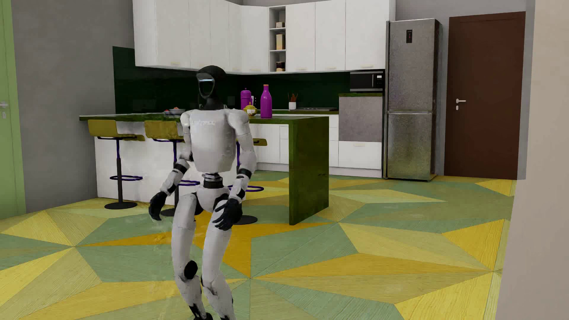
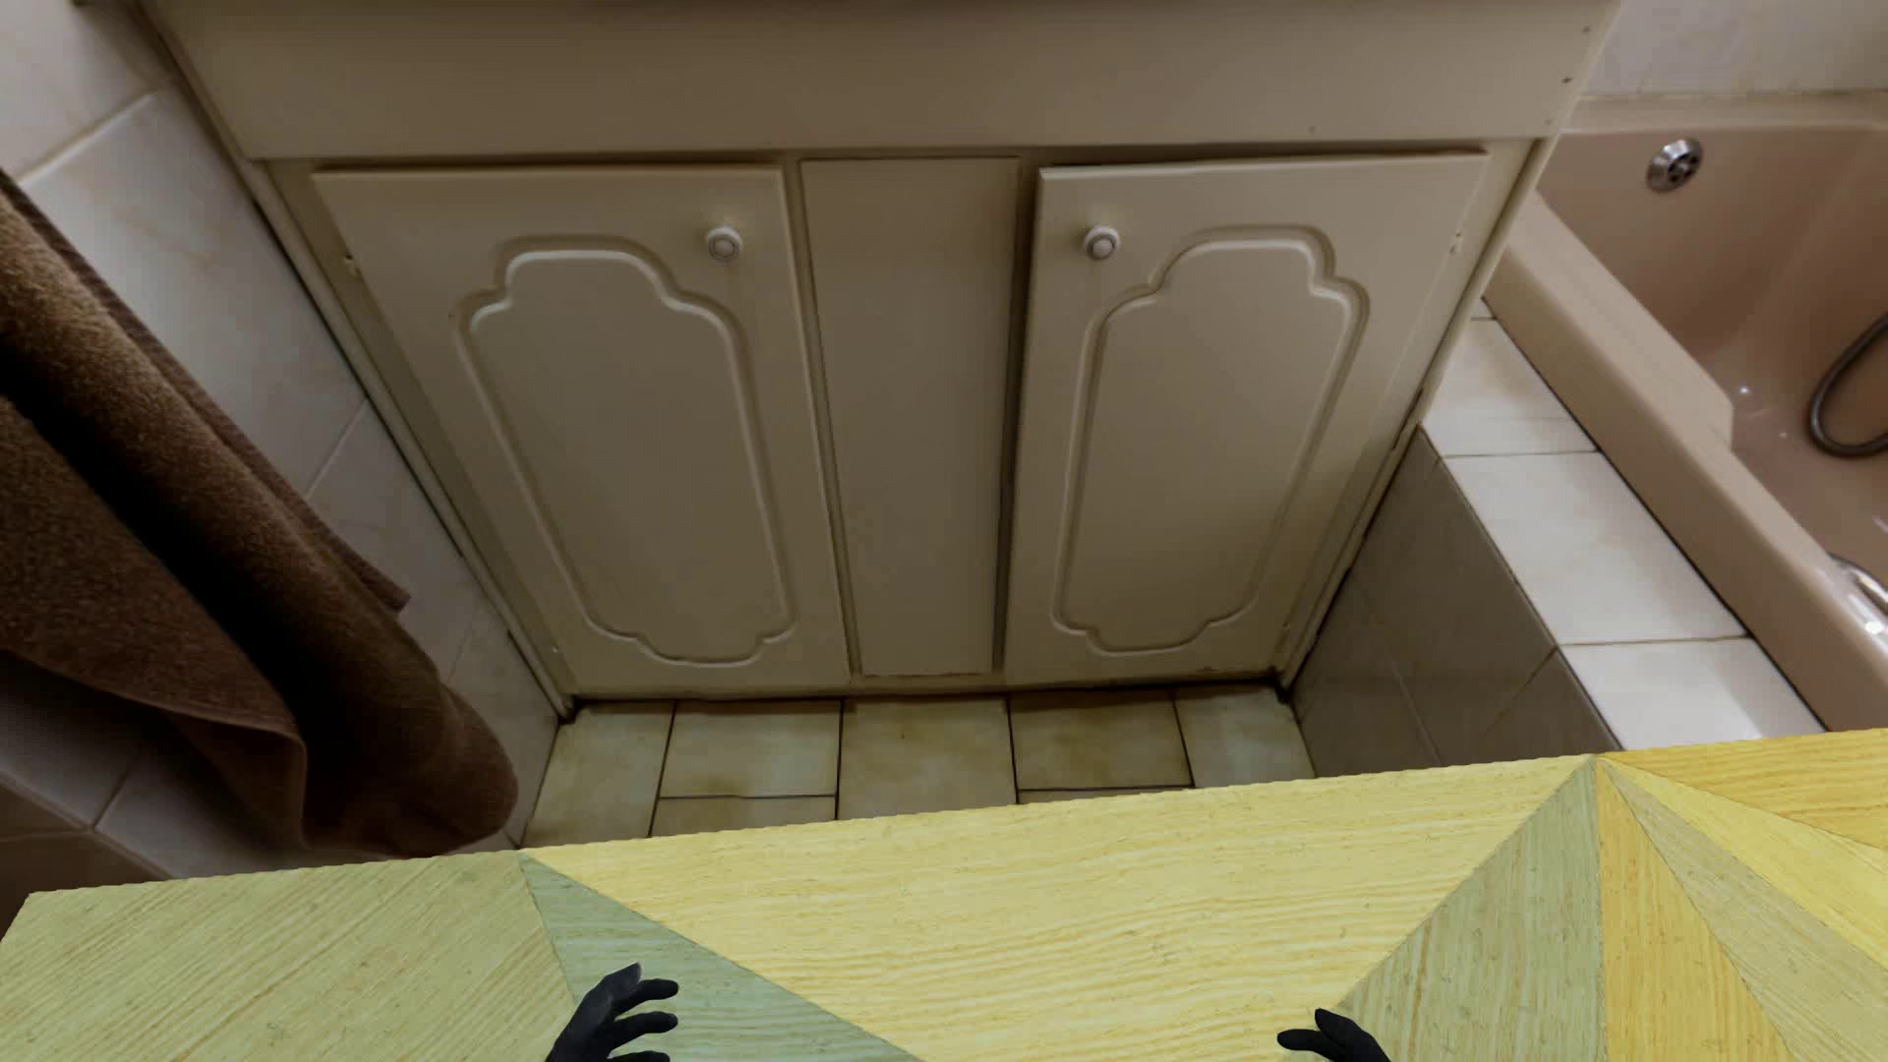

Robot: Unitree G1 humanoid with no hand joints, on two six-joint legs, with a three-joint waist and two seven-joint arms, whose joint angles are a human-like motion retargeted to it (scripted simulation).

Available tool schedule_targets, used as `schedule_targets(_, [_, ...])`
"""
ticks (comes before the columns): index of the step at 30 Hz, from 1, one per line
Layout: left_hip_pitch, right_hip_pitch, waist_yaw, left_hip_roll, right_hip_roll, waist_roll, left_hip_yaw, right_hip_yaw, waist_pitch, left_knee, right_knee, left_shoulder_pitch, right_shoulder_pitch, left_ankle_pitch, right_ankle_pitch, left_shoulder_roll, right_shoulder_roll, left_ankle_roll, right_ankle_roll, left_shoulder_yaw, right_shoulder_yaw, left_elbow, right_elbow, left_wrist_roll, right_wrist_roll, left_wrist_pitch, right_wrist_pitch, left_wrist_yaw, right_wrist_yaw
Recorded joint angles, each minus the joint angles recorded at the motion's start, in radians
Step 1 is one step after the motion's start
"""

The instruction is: Turn back

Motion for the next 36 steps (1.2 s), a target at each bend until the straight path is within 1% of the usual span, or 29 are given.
schedule_targets(1, [0.029, -0.013, -0.030, -0.003, 0.027, -0.007, 0.004, 0.044, -0.011, -0.084, 0.035, 0.043, -0.046, -0.102, -0.030, -0.007, 0.028, 0.048, -0.044, -0.054, 0.026, 0.074, -0.008, 0.008, -0.002, 0.003, 0.058, -0.001, -0.012])
schedule_targets(2, [0.066, -0.029, -0.056, 0.000, 0.023, -0.037, 0.030, 0.064, -0.009, -0.126, 0.086, 0.042, -0.056, -0.077, -0.061, -0.017, 0.051, -0.060, -0.037, -0.048, 0.029, 0.111, 0.006, 0.031, -0.005, 0.028, 0.086, -0.012, -0.034])
schedule_targets(4, [0.062, -0.065, -0.081, 0.017, -0.002, -0.069, 0.077, 0.032, 0.036, -0.069, 0.165, -0.051, -0.025, -0.113, -0.106, -0.015, 0.031, -0.070, -0.056, -0.091, 0.014, 0.041, 0.032, 0.076, -0.019, 0.083, 0.110, -0.019, -0.093])
schedule_targets(5, [0.013, -0.079, -0.099, 0.024, 0.000, -0.075, 0.090, 0.043, 0.055, 0.027, 0.190, -0.077, -0.017, -0.079, -0.119, -0.041, 0.038, -0.054, -0.059, -0.096, -0.008, 0.019, 0.062, 0.080, -0.031, 0.083, 0.121, -0.010, -0.128])
schedule_targets(7, [-0.032, -0.057, -0.138, 0.027, 0.032, -0.044, 0.047, 0.092, 0.060, 0.062, 0.150, -0.041, 0.007, -0.036, -0.106, -0.037, 0.017, 0.081, -0.059, -0.061, -0.007, 0.108, 0.054, 0.061, -0.044, 0.038, 0.124, -0.023, -0.189])
schedule_targets(8, [-0.006, -0.058, -0.147, 0.047, 0.046, -0.036, 0.025, 0.118, 0.059, -0.081, 0.148, -0.033, 0.005, -0.070, -0.109, -0.011, 0.021, 0.008, -0.058, 0.007, 0.005, 0.105, 0.057, 0.054, -0.045, 0.040, 0.111, -0.051, -0.219])
schedule_targets(9, [0.023, -0.057, -0.153, 0.056, 0.029, -0.043, 0.045, 0.104, 0.059, -0.118, 0.153, -0.038, 0.012, -0.061, -0.121, 0.030, 0.052, -0.126, -0.061, -0.019, 0.018, 0.104, 0.019, 0.043, -0.041, 0.044, 0.115, -0.066, -0.237])
schedule_targets(11, [0.056, -0.059, -0.144, 0.072, -0.027, -0.032, 0.095, 0.010, 0.063, -0.126, 0.153, -0.050, -0.011, -0.088, -0.130, -0.004, 0.037, -0.123, -0.044, -0.050, -0.005, 0.039, 0.020, 0.012, -0.020, 0.049, 0.104, -0.065, -0.217])
schedule_targets(13, [0.053, -0.067, -0.146, 0.076, -0.062, -0.058, 0.125, -0.010, 0.068, -0.044, 0.210, -0.087, -0.012, -0.100, -0.178, -0.023, 0.034, -0.129, -0.041, -0.091, -0.038, 0.031, 0.048, -0.002, -0.022, 0.023, 0.081, -0.048, -0.173])
schedule_targets(14, [-0.009, -0.057, -0.121, 0.085, -0.045, -0.057, 0.108, 0.014, 0.072, 0.100, 0.207, -0.088, -0.013, -0.018, -0.181, -0.028, 0.019, -0.093, -0.061, -0.124, -0.031, 0.033, 0.079, 0.002, -0.034, 0.004, 0.078, -0.037, -0.158])
schedule_targets(15, [-0.073, -0.045, -0.112, 0.059, -0.028, -0.039, 0.060, 0.040, 0.057, 0.194, 0.180, -0.064, -0.010, 0.044, -0.172, -0.032, 0.002, 0.063, -0.062, -0.096, -0.033, 0.063, 0.091, 0.010, -0.044, -0.009, 0.066, -0.044, -0.156])
schedule_targets(16, [-0.104, -0.019, -0.098, 0.027, -0.017, -0.023, 0.029, 0.067, 0.060, 0.216, 0.153, -0.060, -0.017, 0.023, -0.166, -0.031, -0.014, 0.173, -0.059, -0.043, -0.032, 0.065, 0.106, 0.024, -0.053, -0.002, 0.051, -0.064, -0.161])
schedule_targets(17, [-0.137, -0.013, -0.077, 0.003, -0.012, -0.008, 0.024, 0.084, 0.059, 0.191, 0.152, -0.062, -0.017, -0.043, -0.173, -0.010, -0.036, 0.169, -0.055, -0.009, -0.004, 0.003, 0.087, 0.046, -0.062, 0.020, 0.050, -0.095, -0.175])
schedule_targets(18, [-0.128, -0.011, -0.075, -0.003, 0.004, 0.007, 0.015, 0.105, 0.055, 0.090, 0.169, -0.055, -0.030, -0.091, -0.186, 0.016, -0.005, 0.134, -0.051, 0.003, 0.021, 0.028, 0.056, 0.071, -0.068, 0.016, 0.069, -0.120, -0.191])
schedule_targets(19, [-0.078, -0.020, -0.081, 0.027, 0.009, 0.020, 0.012, 0.100, 0.050, -0.046, 0.210, -0.039, -0.046, -0.036, -0.197, 0.043, 0.038, -0.055, -0.037, -0.014, 0.033, 0.087, 0.029, 0.083, -0.068, 0.004, 0.088, -0.135, -0.202])
schedule_targets(20, [-0.051, -0.025, -0.111, 0.031, -0.026, 0.010, 0.031, 0.052, 0.051, -0.061, 0.237, -0.044, -0.018, -0.048, -0.198, 0.058, 0.046, -0.116, -0.020, -0.032, 0.033, 0.091, -0.004, 0.084, -0.056, 0.013, 0.087, -0.140, -0.195])
schedule_targets(21, [-0.036, -0.032, -0.119, 0.046, -0.032, -0.001, 0.056, 0.045, 0.050, -0.067, 0.247, -0.052, 0.000, -0.060, -0.187, 0.044, 0.051, -0.116, -0.007, -0.031, 0.006, 0.064, 0.011, 0.077, -0.040, 0.021, 0.092, -0.130, -0.175])
schedule_targets(23, [0.004, -0.059, -0.165, 0.063, -0.112, -0.058, 0.133, -0.004, 0.054, -0.083, 0.234, -0.097, 0.012, -0.080, -0.218, 0.010, 0.039, -0.118, 0.052, -0.052, -0.020, 0.060, 0.003, 0.038, -0.019, 0.014, 0.134, -0.077, -0.126])
schedule_targets(24, [0.010, -0.050, -0.179, 0.072, -0.100, -0.065, 0.109, -0.002, 0.061, -0.062, 0.233, -0.123, 0.028, -0.098, -0.225, -0.006, 0.018, -0.125, 0.050, -0.084, -0.030, 0.043, 0.034, 0.007, -0.016, 0.004, 0.128, -0.047, -0.106])
schedule_targets(25, [0.009, -0.039, -0.182, 0.077, -0.081, -0.074, 0.089, 0.016, 0.064, -0.033, 0.221, -0.117, 0.034, -0.096, -0.222, -0.019, -0.009, -0.135, 0.004, -0.089, -0.020, 0.021, 0.056, -0.017, -0.009, -0.014, 0.129, -0.027, -0.094])
schedule_targets(26, [-0.001, -0.015, -0.170, 0.071, -0.065, -0.077, 0.063, 0.033, 0.073, 0.028, 0.197, -0.110, 0.030, -0.073, -0.213, -0.015, -0.015, -0.054, -0.032, -0.093, -0.034, 0.028, 0.075, -0.025, 0.001, -0.031, 0.125, -0.019, -0.095])
schedule_targets(27, [-0.018, -0.010, -0.155, 0.063, -0.040, -0.061, 0.026, 0.063, 0.061, 0.053, 0.171, -0.065, 0.022, -0.076, -0.201, -0.002, -0.012, 0.089, -0.020, -0.061, -0.040, 0.036, 0.062, -0.017, 0.010, -0.040, 0.111, -0.027, -0.114])
schedule_targets(28, [0.000, 0.001, -0.153, 0.068, -0.023, -0.047, 0.011, 0.089, 0.056, -0.012, 0.151, -0.035, -0.002, -0.120, -0.193, 0.024, -0.009, 0.162, -0.025, -0.026, -0.023, 0.063, 0.041, -0.007, 0.013, -0.033, 0.093, -0.044, -0.143])
schedule_targets(29, [0.055, -0.015, -0.141, 0.103, -0.023, -0.040, 0.026, 0.087, 0.054, -0.099, 0.186, -0.016, -0.020, -0.124, -0.176, 0.044, 0.010, -0.144, -0.015, -0.023, 0.002, 0.080, 0.008, 0.001, 0.009, -0.009, 0.073, -0.058, -0.176])
schedule_targets(31, [0.091, -0.063, -0.123, 0.116, -0.061, -0.044, 0.071, 0.027, 0.046, -0.127, 0.265, -0.040, -0.010, -0.133, -0.133, 0.014, 0.067, -0.174, 0.023, -0.067, 0.016, 0.058, 0.001, 0.022, 0.004, 0.045, 0.060, -0.047, -0.212])
schedule_targets(33, [0.092, -0.083, -0.139, 0.125, -0.127, -0.070, 0.113, -0.048, 0.063, -0.047, 0.222, -0.084, -0.018, -0.121, -0.180, -0.003, 0.042, -0.171, 0.054, -0.111, -0.043, 0.049, 0.028, 0.038, 0.001, 0.050, 0.088, -0.019, -0.176])
schedule_targets(34, [0.033, -0.070, -0.134, 0.129, -0.113, -0.073, 0.097, -0.025, 0.078, 0.103, 0.221, -0.103, -0.005, -0.042, -0.183, -0.027, 0.003, -0.142, -0.007, -0.111, -0.062, 0.020, 0.066, 0.037, -0.003, 0.052, 0.076, -0.007, -0.158])
schedule_targets(35, [-0.044, -0.068, -0.135, 0.111, -0.090, -0.062, 0.045, 0.008, 0.067, 0.234, 0.204, -0.097, 0.007, 0.091, -0.174, -0.027, -0.025, -0.034, -0.007, -0.122, -0.050, 0.019, 0.100, 0.033, -0.007, 0.044, 0.059, -0.008, -0.157])
schedule_targets(36, [-0.074, -0.054, -0.149, 0.083, -0.070, -0.049, 0.012, 0.047, 0.063, 0.231, 0.181, -0.066, 0.017, 0.072, -0.164, -0.002, -0.028, 0.065, -0.015, -0.059, -0.035, 0.018, 0.077, 0.030, -0.010, 0.037, 0.059, -0.040, -0.166])
